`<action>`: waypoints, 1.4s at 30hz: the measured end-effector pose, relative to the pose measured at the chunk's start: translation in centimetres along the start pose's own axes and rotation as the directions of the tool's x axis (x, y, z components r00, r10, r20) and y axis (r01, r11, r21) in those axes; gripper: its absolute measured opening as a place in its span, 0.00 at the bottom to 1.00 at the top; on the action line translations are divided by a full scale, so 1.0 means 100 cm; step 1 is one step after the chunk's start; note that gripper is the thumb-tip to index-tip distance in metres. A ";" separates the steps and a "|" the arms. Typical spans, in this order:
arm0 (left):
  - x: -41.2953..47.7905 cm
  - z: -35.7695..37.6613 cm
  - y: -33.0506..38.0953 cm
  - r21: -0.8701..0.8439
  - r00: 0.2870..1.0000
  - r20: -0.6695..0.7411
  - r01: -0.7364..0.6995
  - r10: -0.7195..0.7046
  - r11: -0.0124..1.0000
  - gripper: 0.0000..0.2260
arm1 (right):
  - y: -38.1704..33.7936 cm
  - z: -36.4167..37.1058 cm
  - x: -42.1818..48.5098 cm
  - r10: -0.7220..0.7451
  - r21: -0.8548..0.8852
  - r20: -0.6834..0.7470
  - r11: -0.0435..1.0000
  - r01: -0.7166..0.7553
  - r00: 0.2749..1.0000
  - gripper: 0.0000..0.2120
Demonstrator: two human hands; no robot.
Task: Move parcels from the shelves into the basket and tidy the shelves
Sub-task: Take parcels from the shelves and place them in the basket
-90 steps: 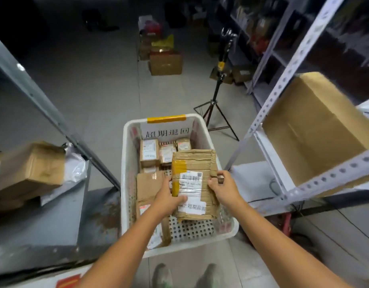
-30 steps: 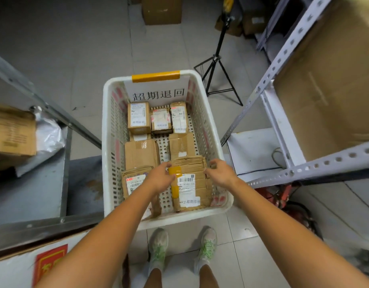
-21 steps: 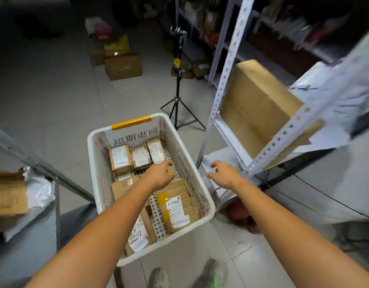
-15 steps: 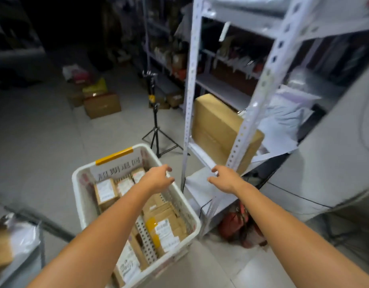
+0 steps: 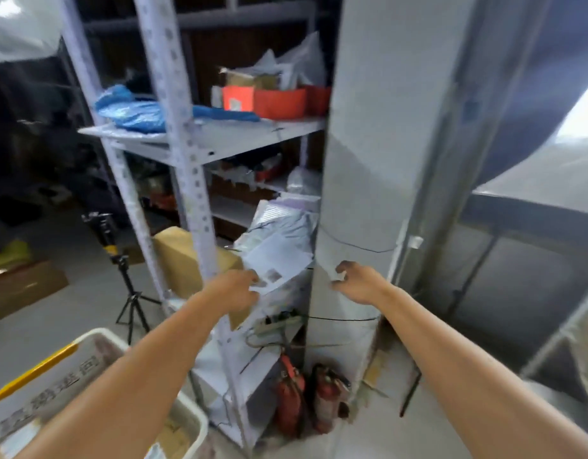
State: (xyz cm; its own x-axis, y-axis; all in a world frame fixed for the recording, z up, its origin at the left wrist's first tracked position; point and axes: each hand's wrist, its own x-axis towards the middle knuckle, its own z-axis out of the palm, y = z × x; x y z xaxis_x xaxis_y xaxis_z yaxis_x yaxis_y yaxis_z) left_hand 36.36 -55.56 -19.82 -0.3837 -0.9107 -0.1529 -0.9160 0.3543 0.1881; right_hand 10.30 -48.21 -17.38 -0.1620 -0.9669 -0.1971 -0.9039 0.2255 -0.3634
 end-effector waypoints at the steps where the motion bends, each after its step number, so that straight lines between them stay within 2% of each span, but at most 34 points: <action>1: 0.006 -0.001 0.023 -0.005 0.999 0.001 -0.040 0.040 0.999 0.20 | 0.022 -0.011 -0.005 0.041 0.013 -0.021 0.999 -0.040 0.999 0.24; 6: 0.041 -0.004 0.138 -0.073 0.976 0.003 -0.217 0.218 0.973 0.20 | 0.114 -0.052 -0.036 0.200 0.049 -0.117 0.979 -0.196 0.973 0.25; 9: 0.066 -0.004 0.198 -0.059 0.954 0.025 -0.297 0.299 0.953 0.21 | 0.155 -0.075 -0.054 0.258 0.070 -0.161 0.966 -0.250 0.953 0.21; 14: 0.114 -0.002 0.283 -0.030 0.881 0.042 -0.470 0.471 0.882 0.21 | 0.219 -0.106 -0.077 0.441 0.157 -0.220 0.896 -0.415 0.870 0.24; 19: 0.153 0.008 0.365 -0.038 0.758 0.067 -0.648 0.649 0.760 0.20 | 0.269 -0.125 -0.108 0.641 0.269 -0.312 0.768 -0.581 0.701 0.23; 23: 0.168 0.012 0.423 -0.054 0.657 0.063 -0.750 0.751 0.660 0.19 | 0.299 -0.129 -0.138 0.773 0.327 -0.308 0.634 -0.701 0.555 0.20; 27: 0.173 0.016 0.472 -0.107 0.560 0.081 -0.818 0.825 0.565 0.20 | 0.324 -0.133 -0.164 0.844 0.364 -0.322 0.529 -0.766 0.430 0.22; 29: 0.176 0.017 0.499 -0.117 0.527 0.084 -0.838 0.846 0.534 0.20 | 0.340 -0.140 -0.174 0.868 0.388 -0.345 0.478 -0.788 0.357 0.20; 32: 0.178 0.016 0.536 -0.122 0.493 0.070 -0.859 0.867 0.498 0.20 | 0.363 -0.153 -0.182 0.888 0.428 -0.358 0.431 -0.795 0.289 0.20; 36: 0.182 0.016 0.590 -0.110 0.462 0.054 -0.878 0.885 0.465 0.19 | 0.407 -0.175 -0.187 0.895 0.468 -0.372 0.410 -0.783 0.247 0.24; 42: 0.193 0.004 0.662 -0.050 0.452 0.027 -0.890 0.892 0.452 0.19 | 0.469 -0.214 -0.180 0.877 0.501 -0.407 0.449 -0.740 0.256 0.26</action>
State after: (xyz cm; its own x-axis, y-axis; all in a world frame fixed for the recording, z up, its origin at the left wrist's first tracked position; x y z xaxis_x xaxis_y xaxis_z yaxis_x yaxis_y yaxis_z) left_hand -31.74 -49.57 -10.71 -0.9933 -0.0895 0.0725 -0.0668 0.9605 0.2700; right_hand -37.61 -22.73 -11.41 -0.9951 -0.0984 0.0017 -0.0874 0.8764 -0.4736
